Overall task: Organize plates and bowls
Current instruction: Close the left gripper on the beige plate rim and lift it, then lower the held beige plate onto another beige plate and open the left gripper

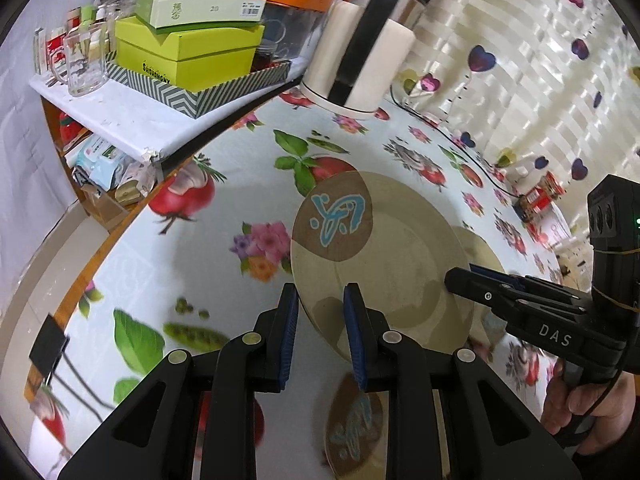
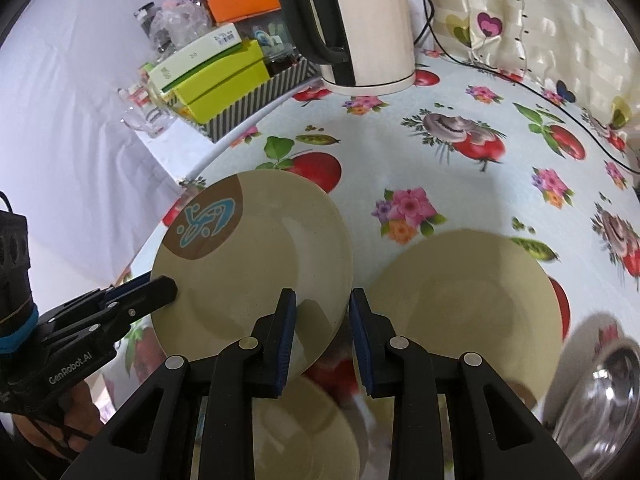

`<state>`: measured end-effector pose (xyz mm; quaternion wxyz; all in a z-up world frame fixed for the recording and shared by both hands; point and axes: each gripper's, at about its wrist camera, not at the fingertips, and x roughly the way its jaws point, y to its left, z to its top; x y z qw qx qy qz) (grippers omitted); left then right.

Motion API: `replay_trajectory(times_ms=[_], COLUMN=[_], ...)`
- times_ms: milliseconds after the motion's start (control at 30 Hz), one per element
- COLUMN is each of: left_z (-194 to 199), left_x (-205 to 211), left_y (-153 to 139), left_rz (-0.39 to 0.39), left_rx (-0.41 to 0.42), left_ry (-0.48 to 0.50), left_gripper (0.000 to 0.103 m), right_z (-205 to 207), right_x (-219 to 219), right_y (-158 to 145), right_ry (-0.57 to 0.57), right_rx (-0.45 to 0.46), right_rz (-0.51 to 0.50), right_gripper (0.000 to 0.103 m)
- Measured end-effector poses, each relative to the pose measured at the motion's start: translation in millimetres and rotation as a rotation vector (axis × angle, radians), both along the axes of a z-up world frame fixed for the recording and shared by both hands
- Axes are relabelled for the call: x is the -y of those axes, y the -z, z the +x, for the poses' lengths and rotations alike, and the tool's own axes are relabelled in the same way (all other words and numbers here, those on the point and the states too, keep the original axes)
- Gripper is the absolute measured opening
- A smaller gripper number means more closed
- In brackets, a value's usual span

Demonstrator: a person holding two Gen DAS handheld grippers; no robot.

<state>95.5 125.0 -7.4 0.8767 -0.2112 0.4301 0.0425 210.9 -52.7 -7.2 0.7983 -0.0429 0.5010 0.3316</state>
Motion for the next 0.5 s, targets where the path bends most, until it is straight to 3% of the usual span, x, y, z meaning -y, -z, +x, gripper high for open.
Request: replay_trajectory(times_ms=[500], left_z=[-53], left_x=[38], left_y=[2], left_rz=[0.008], left_rx=[-0.032], left_ry=[0.068], left_gripper=[0.024], right_z=[-74], right_x=[45], right_y=[1], right_ry=[0.044], right_rx=[-0.021], right_rz=[-0.005], right_gripper=[0.027])
